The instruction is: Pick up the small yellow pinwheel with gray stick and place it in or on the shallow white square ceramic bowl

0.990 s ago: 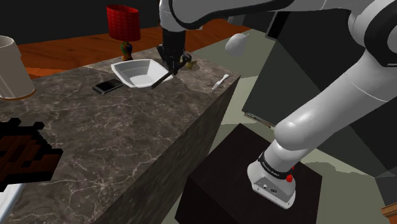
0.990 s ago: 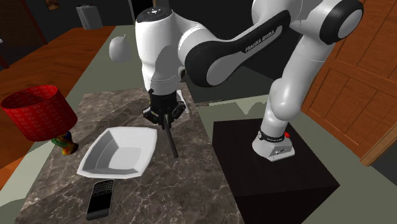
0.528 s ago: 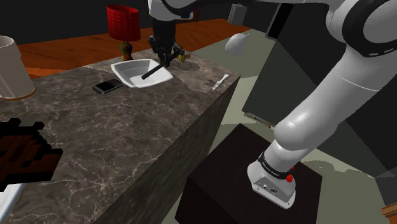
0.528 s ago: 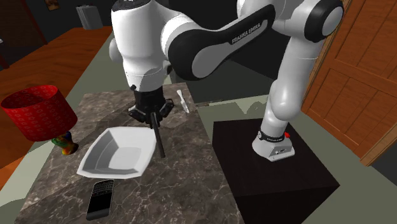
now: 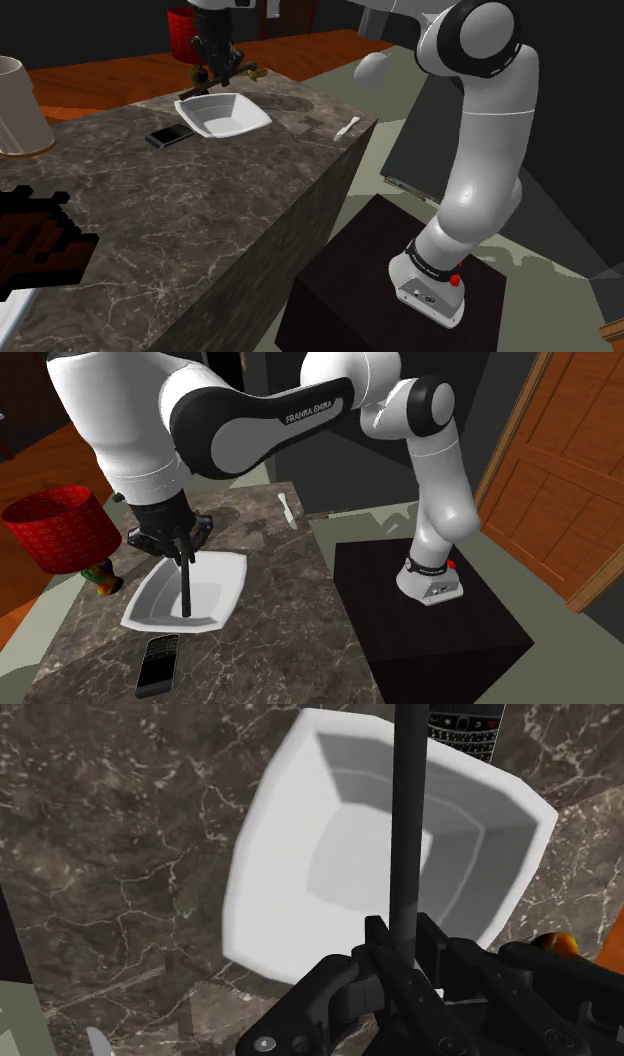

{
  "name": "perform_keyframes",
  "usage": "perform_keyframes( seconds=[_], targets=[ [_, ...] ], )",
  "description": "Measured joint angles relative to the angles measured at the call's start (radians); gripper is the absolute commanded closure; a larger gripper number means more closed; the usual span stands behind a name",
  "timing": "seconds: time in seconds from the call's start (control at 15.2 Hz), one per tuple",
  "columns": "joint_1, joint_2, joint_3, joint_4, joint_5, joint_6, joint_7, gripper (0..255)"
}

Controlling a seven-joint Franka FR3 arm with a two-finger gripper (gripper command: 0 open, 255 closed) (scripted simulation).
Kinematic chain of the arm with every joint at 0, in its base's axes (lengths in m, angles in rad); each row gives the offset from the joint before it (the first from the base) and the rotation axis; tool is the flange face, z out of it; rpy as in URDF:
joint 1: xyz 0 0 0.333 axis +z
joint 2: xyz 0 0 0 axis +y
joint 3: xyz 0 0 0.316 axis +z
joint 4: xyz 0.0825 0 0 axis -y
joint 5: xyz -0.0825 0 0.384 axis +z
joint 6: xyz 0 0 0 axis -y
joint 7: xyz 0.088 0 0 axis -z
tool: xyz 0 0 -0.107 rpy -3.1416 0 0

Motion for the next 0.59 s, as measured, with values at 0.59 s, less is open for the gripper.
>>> perform_keyframes(
  seconds=[0.59],
  targets=[
    [0.012,0.052,-0.016,-0.027,-0.031,0.063,0.024,255]
  ],
)
